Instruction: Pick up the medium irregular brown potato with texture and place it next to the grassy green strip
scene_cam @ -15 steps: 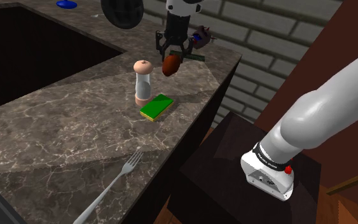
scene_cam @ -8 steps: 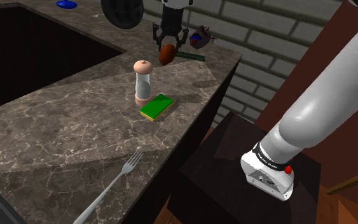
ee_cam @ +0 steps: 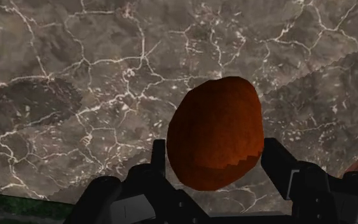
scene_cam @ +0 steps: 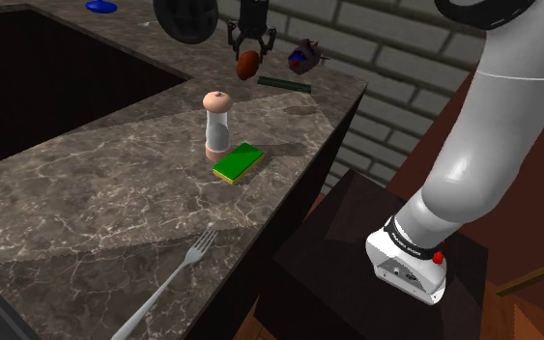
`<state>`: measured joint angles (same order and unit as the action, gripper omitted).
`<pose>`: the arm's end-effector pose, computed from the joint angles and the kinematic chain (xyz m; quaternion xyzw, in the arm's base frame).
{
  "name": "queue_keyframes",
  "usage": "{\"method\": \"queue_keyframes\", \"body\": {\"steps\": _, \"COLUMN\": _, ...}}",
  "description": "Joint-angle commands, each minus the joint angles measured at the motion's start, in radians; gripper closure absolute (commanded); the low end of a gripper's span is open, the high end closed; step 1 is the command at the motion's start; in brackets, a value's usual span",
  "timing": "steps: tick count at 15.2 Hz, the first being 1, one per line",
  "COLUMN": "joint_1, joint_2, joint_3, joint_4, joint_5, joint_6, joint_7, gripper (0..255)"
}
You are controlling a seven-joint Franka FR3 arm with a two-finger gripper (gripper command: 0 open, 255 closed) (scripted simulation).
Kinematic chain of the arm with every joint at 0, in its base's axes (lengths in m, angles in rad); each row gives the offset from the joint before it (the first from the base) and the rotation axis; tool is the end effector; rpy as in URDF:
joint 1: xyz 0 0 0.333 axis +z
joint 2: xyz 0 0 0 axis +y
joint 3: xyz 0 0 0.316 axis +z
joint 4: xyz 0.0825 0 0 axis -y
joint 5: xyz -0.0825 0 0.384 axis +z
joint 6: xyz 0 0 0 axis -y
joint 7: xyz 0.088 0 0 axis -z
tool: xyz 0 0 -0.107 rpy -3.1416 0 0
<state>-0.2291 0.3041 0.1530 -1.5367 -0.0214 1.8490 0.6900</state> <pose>0.6509 -0.0627 0.4826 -0.9272 0.3744 -0.0018 0.0137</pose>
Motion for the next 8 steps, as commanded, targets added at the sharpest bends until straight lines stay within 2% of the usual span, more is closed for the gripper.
{"method": "queue_keyframes", "body": {"steps": 1, "joint_1": -0.006, "joint_2": 0.077, "joint_3": -0.008, "joint_4": 0.102, "joint_5": -0.008, "joint_6": -0.026, "joint_7": -0.016, "gripper": 255}}
{"method": "queue_keyframes", "body": {"steps": 4, "joint_1": -0.012, "joint_2": 0.215, "joint_3": -0.020, "joint_4": 0.315, "joint_5": -0.020, "joint_6": -0.102, "joint_7": -0.042, "gripper": 255}}
{"method": "queue_keyframes", "body": {"steps": 6, "joint_1": -0.013, "joint_2": 0.330, "joint_3": -0.027, "joint_4": 0.501, "joint_5": -0.028, "joint_6": -0.173, "joint_7": -0.059, "gripper": 255}}
{"method": "queue_keyframes", "body": {"steps": 7, "joint_1": -0.012, "joint_2": 0.402, "joint_3": -0.031, "joint_4": 0.622, "joint_5": -0.032, "joint_6": -0.222, "joint_7": -0.068, "gripper": 255}}
{"method": "queue_keyframes", "body": {"steps": 8, "joint_1": 0.000, "joint_2": 0.575, "joint_3": -0.039, "joint_4": 0.925, "joint_5": -0.040, "joint_6": -0.351, "joint_7": -0.084, "gripper": 255}}
